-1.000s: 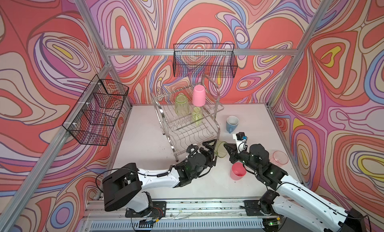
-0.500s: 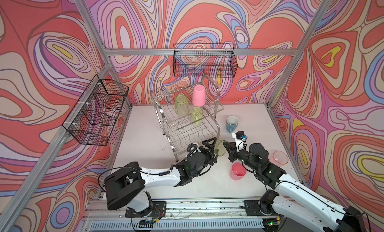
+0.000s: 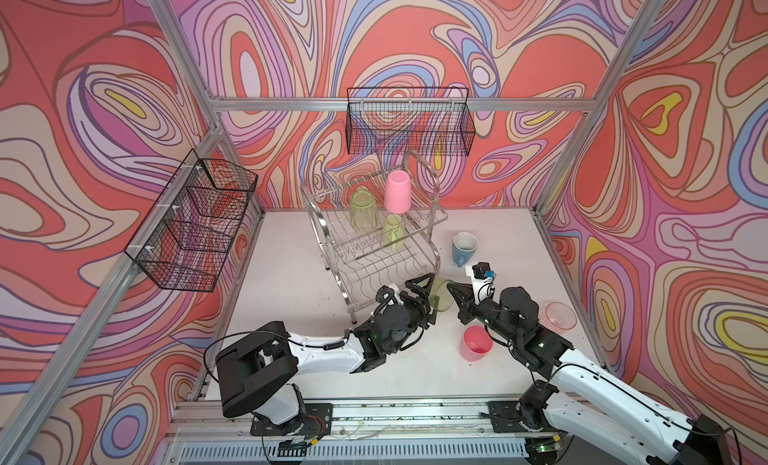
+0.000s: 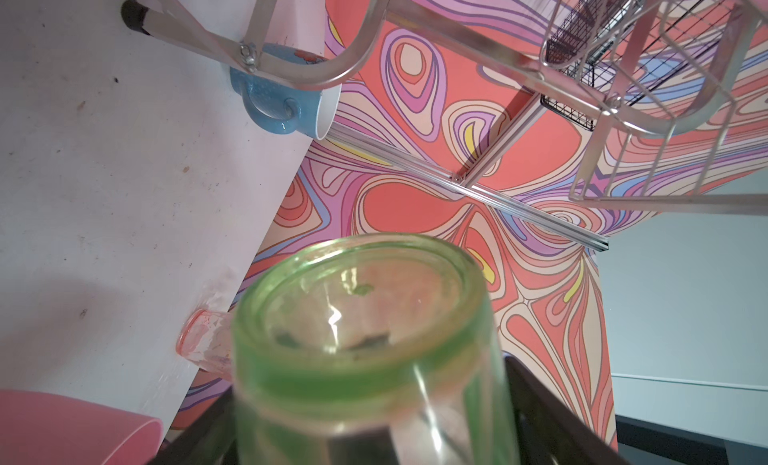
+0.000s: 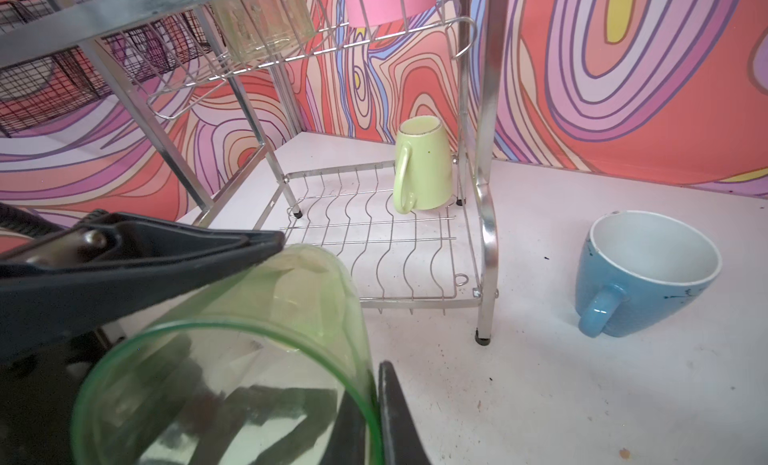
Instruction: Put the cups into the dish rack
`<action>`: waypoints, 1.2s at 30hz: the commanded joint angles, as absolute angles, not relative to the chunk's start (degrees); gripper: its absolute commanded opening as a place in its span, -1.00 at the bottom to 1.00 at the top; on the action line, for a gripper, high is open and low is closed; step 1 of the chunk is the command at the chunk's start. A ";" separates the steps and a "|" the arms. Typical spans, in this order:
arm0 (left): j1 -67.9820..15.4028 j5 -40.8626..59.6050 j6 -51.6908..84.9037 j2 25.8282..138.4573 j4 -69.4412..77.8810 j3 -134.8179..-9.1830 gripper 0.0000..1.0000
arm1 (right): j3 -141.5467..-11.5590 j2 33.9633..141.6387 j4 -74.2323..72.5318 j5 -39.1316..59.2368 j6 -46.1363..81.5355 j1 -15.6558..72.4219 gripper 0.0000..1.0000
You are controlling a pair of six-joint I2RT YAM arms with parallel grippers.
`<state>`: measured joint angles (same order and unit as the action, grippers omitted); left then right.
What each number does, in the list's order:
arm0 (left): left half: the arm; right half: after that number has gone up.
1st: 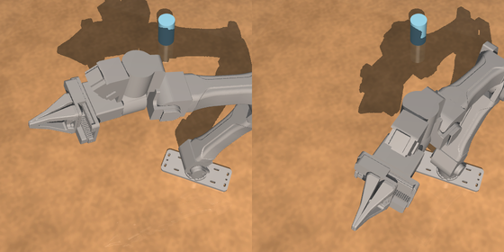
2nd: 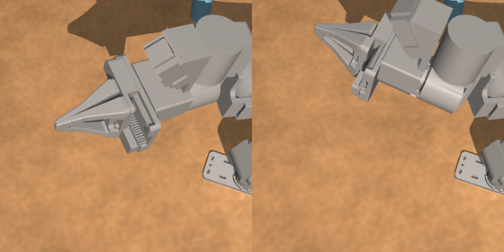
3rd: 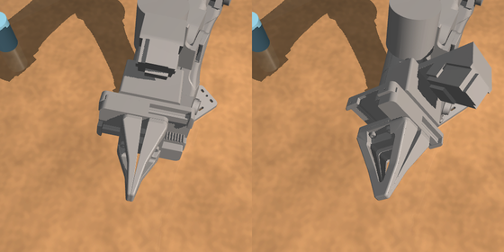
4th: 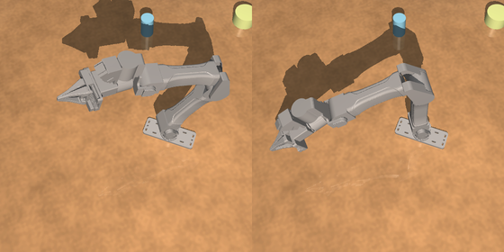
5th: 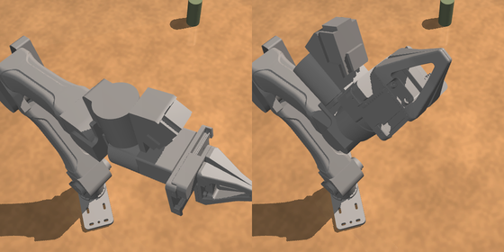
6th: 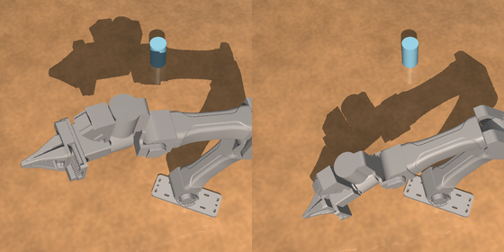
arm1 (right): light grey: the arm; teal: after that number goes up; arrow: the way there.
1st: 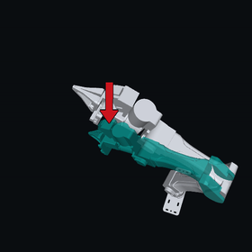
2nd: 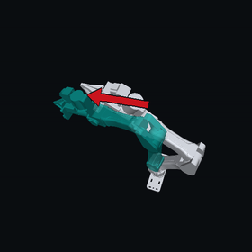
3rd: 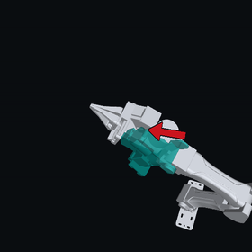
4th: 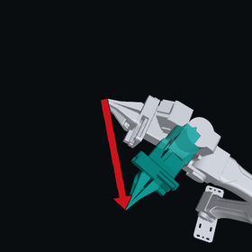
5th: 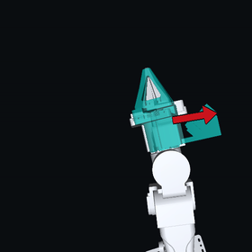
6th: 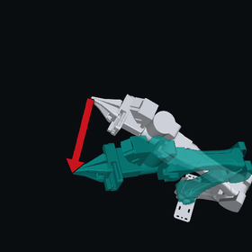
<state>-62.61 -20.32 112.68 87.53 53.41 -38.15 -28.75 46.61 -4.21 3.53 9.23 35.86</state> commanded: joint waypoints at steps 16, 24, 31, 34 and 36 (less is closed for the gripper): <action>-58.37 -13.02 110.48 79.60 53.77 -34.20 0.82 | -29.34 44.13 -3.17 9.90 9.76 36.47 -1.00; -57.93 -9.51 110.51 81.75 56.33 -35.48 0.78 | -30.20 46.84 -4.47 11.92 10.10 36.50 -1.00; -57.83 -9.71 110.41 81.90 57.79 -34.72 0.59 | -30.69 46.68 -3.89 12.54 10.11 36.46 -1.00; -57.77 -10.05 109.57 81.07 57.39 -34.46 0.50 | -31.04 46.95 -3.57 12.57 10.10 36.47 -1.00; -57.79 -10.47 108.68 80.54 57.30 -34.37 0.43 | -31.33 47.36 -3.11 12.58 10.24 36.47 -1.00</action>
<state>-58.15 -10.04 110.15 82.21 52.97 -34.59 -29.91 47.05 -5.08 10.90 10.15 36.10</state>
